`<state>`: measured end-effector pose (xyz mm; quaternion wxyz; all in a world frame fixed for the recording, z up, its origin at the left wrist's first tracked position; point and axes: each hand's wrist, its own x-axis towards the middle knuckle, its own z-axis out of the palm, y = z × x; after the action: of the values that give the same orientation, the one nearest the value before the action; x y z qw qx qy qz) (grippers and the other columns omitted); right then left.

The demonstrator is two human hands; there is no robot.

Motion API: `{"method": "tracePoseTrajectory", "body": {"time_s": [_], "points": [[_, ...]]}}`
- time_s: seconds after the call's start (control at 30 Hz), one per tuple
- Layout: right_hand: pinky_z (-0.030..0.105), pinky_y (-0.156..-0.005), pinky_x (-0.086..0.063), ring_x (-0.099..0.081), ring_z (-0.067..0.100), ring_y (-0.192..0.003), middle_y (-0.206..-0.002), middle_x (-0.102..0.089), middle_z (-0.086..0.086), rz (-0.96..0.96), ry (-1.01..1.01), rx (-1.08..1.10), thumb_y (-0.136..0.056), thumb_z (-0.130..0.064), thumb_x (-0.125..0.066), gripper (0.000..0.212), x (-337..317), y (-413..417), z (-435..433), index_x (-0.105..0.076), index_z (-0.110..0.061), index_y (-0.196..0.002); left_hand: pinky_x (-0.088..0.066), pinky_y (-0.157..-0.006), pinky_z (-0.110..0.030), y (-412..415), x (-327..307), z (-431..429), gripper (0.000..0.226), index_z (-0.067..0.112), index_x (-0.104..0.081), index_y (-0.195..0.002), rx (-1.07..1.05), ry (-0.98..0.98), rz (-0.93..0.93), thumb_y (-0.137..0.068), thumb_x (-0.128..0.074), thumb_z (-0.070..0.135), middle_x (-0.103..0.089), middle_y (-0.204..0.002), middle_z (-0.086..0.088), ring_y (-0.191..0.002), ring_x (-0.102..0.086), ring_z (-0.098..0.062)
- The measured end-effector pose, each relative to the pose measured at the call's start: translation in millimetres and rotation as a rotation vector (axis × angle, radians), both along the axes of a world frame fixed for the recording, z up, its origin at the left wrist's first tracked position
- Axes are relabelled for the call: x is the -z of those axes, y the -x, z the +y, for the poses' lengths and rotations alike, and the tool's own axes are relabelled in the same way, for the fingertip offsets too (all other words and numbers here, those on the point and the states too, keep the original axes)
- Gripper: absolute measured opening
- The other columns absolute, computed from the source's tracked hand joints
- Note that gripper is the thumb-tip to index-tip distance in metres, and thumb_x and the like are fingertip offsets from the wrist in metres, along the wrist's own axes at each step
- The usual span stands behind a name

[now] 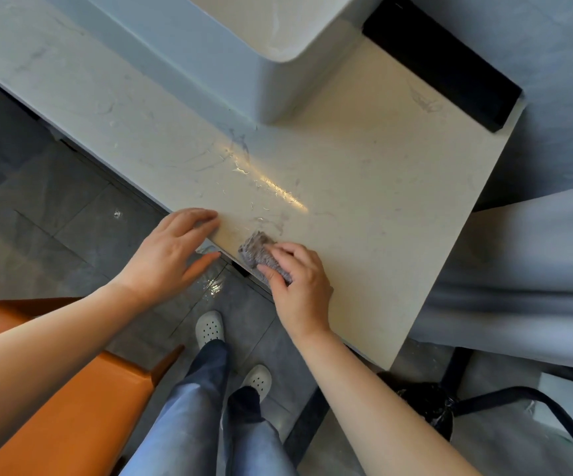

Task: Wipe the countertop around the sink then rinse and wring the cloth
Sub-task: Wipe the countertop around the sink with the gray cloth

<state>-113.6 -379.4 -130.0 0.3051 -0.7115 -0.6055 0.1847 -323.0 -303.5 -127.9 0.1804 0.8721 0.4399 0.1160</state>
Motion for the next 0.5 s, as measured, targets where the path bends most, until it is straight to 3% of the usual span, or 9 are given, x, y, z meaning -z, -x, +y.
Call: {"method": "tracePoseTrajectory", "body": {"time_s": [0.13,0.23,0.37,0.5], "points": [[0.029,-0.074,-0.054,-0.058,0.014,-0.094,-0.103,-0.066,-0.006,0.060,0.051,-0.133,-0.080,-0.025,-0.073,0.031,-5.5,3.0,-16.9,-0.071,-0.017,-0.110,-0.036,-0.103,-0.040,-2.1,-2.1,10.8,0.055,0.005,-0.059,-0.123,-0.037,-0.015,0.017,-0.090,-0.044,0.046,-0.056,-0.124,-0.012,-0.117,-0.049,-0.031],[0.030,-0.079,-0.054,-0.059,0.013,-0.097,-0.104,-0.065,-0.005,0.145,0.077,-0.160,-0.082,-0.028,-0.069,0.032,-13.9,-2.0,-20.8,-0.070,-0.015,-0.110,-0.033,-0.104,-0.043,0.3,-1.3,21.6,0.060,0.006,-0.056,-0.127,-0.089,-0.022,0.052,-0.088,-0.044,0.051,-0.054,-0.127,-0.013,-0.120,-0.046,-0.033],[0.024,-0.076,-0.050,-0.060,0.013,-0.088,-0.097,-0.064,-0.005,0.257,-0.032,0.090,-0.081,-0.025,-0.070,0.025,-31.5,-24.6,10.3,-0.072,-0.011,-0.101,-0.035,-0.106,-0.047,1.0,7.0,22.7,0.068,0.004,-0.051,-0.132,-0.131,-0.033,0.096,-0.087,-0.043,0.055,-0.049,-0.131,-0.014,-0.122,-0.043,-0.036],[0.011,-0.076,-0.042,-0.058,0.012,-0.087,-0.096,-0.064,0.000,0.193,-0.086,0.281,-0.082,-0.023,-0.068,0.021,-31.1,-65.9,78.6,-0.072,-0.007,-0.095,-0.034,-0.106,-0.047,-1.4,9.8,20.2,0.066,0.005,-0.049,-0.134,-0.153,-0.039,0.094,-0.089,-0.042,0.054,-0.048,-0.133,-0.014,-0.124,-0.042,-0.036]]}}
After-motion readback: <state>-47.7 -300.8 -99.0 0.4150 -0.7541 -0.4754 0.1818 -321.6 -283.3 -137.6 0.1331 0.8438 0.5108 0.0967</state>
